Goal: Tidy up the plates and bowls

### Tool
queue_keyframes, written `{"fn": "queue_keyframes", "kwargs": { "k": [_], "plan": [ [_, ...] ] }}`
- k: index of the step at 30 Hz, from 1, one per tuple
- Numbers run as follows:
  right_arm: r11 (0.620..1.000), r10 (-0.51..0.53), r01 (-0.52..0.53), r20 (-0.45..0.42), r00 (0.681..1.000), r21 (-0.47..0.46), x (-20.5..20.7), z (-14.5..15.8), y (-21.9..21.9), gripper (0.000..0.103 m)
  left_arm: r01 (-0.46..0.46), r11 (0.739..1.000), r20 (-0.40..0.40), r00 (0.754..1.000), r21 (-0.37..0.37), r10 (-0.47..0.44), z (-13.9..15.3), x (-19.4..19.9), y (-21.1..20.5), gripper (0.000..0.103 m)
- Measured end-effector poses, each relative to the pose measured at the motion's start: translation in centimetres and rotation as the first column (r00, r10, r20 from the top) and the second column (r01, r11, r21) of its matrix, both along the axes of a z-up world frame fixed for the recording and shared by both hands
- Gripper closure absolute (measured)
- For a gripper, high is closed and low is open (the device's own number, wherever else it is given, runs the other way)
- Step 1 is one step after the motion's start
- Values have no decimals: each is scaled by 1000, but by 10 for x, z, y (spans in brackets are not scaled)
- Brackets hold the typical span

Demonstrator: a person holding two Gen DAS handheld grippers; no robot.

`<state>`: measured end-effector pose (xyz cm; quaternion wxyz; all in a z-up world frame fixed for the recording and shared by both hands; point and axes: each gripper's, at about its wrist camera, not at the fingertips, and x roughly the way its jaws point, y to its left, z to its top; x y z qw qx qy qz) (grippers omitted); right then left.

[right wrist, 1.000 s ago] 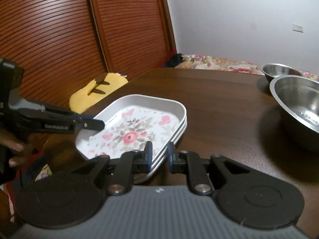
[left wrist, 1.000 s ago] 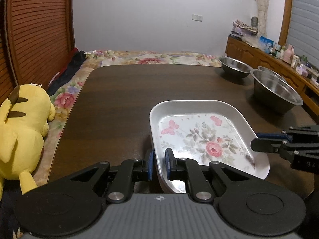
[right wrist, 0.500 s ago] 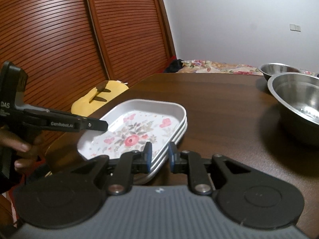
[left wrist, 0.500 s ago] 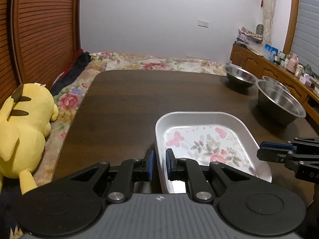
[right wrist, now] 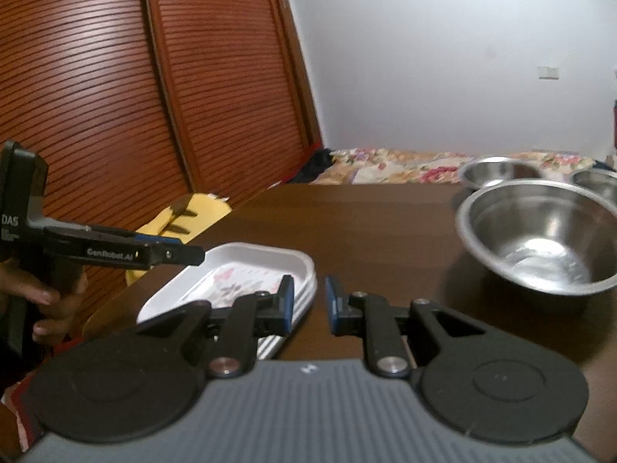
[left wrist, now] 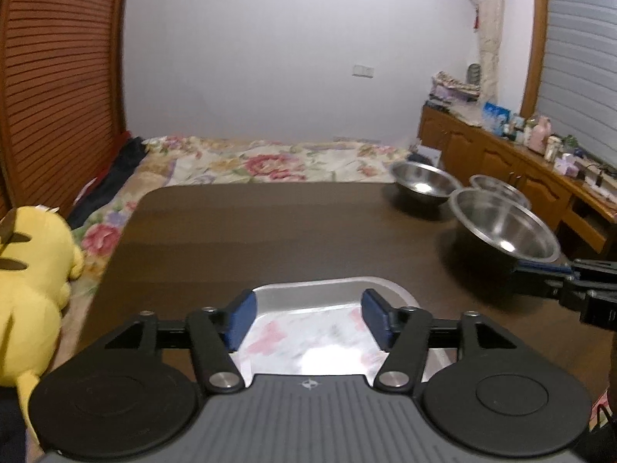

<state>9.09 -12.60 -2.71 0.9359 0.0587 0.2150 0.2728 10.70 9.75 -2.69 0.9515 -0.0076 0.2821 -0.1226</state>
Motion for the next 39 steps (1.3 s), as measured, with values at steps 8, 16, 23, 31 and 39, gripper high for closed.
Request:
{"fn": "queue_keyframes", "kwargs": {
  "k": [8, 16, 23, 31, 39],
  "plan": [
    [989, -144, 146, 84, 986, -15, 1, 17, -51, 73, 107, 994, 38, 994, -11, -107, 5, 10, -48, 16],
    [950, -293, 305, 147, 945, -71, 8, 14, -96, 52, 153, 988, 52, 987, -19, -152, 6, 29, -93, 14],
    [924, -361, 376, 162, 918, -75, 24, -6, -113, 22, 172, 985, 55, 984, -22, -171, 3, 45, -124, 14],
    [917, -395, 399, 150, 907, 2, 45, -23, -133, 14, 182, 983, 54, 982, -25, -181, 0, 61, -151, 15],
    [907, -419, 422, 143, 897, 10, 56, -30, -142, 14, 172, 985, 37, 985, -15, -171, -10, 70, -163, 21]
  ]
}}
